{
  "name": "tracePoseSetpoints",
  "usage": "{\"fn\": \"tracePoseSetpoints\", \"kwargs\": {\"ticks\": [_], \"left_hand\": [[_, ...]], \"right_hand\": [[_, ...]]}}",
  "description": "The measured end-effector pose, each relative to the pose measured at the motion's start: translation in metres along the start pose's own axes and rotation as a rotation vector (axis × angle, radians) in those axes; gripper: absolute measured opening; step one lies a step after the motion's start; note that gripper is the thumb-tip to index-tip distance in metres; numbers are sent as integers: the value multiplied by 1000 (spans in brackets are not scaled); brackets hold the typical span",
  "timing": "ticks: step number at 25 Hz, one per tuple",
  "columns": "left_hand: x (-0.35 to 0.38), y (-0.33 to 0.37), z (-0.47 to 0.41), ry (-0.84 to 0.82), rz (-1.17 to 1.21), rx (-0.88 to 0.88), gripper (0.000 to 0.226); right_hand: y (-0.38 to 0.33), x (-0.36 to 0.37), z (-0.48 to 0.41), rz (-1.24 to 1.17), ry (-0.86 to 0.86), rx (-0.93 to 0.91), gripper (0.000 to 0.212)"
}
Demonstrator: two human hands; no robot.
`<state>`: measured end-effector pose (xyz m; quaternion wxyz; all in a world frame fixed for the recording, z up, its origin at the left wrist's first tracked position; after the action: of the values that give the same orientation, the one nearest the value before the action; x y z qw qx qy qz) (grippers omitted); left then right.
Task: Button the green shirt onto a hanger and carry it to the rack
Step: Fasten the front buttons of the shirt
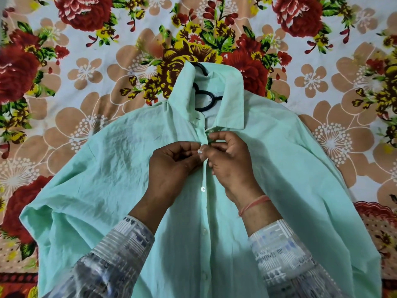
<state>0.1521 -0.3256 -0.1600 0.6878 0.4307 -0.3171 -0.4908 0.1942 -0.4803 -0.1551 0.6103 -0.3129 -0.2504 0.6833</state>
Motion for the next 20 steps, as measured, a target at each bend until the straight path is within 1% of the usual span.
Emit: {"fn": "tracePoseSetpoints", "kwargs": {"ticks": [1,3,5,7,9,11,12,13,15,16,17,18,19,20], "left_hand": [[0,-1,0,10,-6,-5,17],[0,-2,0,38,-27,-12,14],[0,-3,0,43,-54,-13,11],[2,0,1,22,-78,-2,8],[2,2,2,14,-101,-13,15],[1,6,2,22,-73,-49,13],[1,12,1,27,-66,-41,11],[0,21,-3,33,-100,9,8],[0,49,-15,76,-331,235,5],[4,64,-22,107,-487,377,5],[11,78,-27,137,-640,508,10],[20,86,-33,148,-759,586,16],[28,89,-40,146,-848,598,19],[34,88,-47,141,-922,561,20]], "right_hand": [[2,1,0,-70,-26,34,28],[2,0,-1,-125,-56,49,27],[3,-1,-4,-84,-61,35,26],[4,-1,-5,4,-19,-13,22],[-2,-6,-2,107,104,-149,15],[-18,-13,5,225,272,-375,10],[-27,-14,7,284,327,-481,10],[-35,-13,6,333,358,-553,12],[-46,-9,-1,432,378,-616,11],[-48,-5,-6,503,385,-615,11],[-50,-1,-11,580,387,-598,13],[-50,2,-15,644,386,-567,15],[-51,4,-19,678,384,-532,17],[-51,3,-22,676,375,-493,18]]}}
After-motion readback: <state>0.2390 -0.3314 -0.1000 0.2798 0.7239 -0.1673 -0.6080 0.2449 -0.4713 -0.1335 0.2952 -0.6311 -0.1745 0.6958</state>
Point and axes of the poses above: each hand's wrist, its own z-axis away from the middle knuckle, its own x-axis out of the palm, y = z × x, the point moved 7 cm from there along -z, towards the middle knuckle, and after that the axes turned 9 degrees about x, right-handed, at the moved point
